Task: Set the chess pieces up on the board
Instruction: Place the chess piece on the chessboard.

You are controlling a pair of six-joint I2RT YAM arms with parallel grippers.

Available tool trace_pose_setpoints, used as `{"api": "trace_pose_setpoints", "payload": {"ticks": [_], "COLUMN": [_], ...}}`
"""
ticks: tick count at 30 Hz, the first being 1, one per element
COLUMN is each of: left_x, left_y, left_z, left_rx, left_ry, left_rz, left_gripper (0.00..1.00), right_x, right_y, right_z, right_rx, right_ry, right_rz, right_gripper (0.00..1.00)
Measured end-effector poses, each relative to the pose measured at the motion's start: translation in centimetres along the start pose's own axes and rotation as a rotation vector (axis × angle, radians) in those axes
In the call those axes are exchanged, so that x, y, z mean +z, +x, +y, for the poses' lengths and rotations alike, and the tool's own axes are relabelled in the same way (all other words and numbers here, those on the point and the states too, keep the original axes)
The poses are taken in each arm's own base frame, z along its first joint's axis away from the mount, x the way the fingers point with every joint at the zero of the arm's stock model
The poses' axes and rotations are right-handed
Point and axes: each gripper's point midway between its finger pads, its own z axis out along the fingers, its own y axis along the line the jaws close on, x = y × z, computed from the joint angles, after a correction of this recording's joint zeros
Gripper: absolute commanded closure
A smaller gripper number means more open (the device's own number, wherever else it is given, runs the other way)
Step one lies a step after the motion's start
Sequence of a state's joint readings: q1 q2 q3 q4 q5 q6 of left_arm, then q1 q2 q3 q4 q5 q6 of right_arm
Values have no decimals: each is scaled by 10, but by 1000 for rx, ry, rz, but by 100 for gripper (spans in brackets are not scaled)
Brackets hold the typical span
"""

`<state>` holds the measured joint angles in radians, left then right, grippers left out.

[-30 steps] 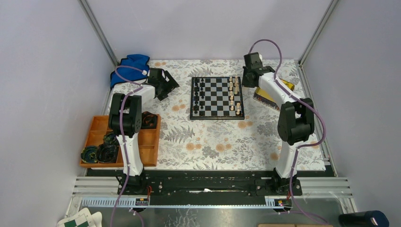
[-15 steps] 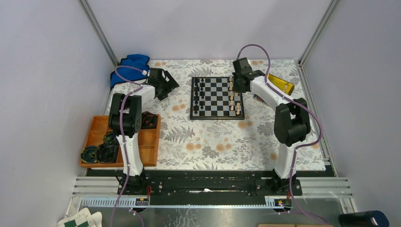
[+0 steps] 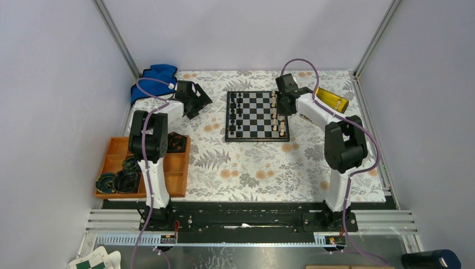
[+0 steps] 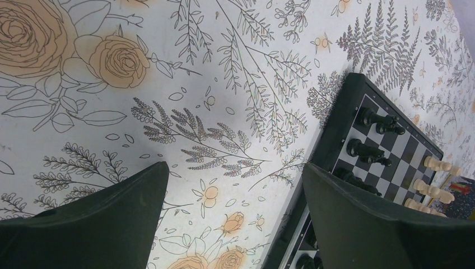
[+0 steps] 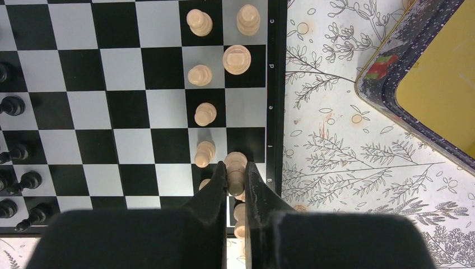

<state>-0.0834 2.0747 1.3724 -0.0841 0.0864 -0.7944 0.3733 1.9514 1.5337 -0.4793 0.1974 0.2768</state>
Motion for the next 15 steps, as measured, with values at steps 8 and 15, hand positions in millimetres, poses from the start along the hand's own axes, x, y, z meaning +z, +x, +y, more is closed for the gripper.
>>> {"api": "trace_pose_setpoints", "payload": {"ticks": [8,15], "left_x": [0,0], "left_y": [0,0], "left_z": [0,0], "left_rx": [0,0], "left_ry": [0,0], "left_rz": [0,0], "left_gripper": [1,1], "right_x": [11,16], "right_y": [8,13], "right_z": [-1,-1], "right_rx": [-4,-7], "right_ry": [7,11], "right_rz": [20,31], "right_gripper": [100,100]}}
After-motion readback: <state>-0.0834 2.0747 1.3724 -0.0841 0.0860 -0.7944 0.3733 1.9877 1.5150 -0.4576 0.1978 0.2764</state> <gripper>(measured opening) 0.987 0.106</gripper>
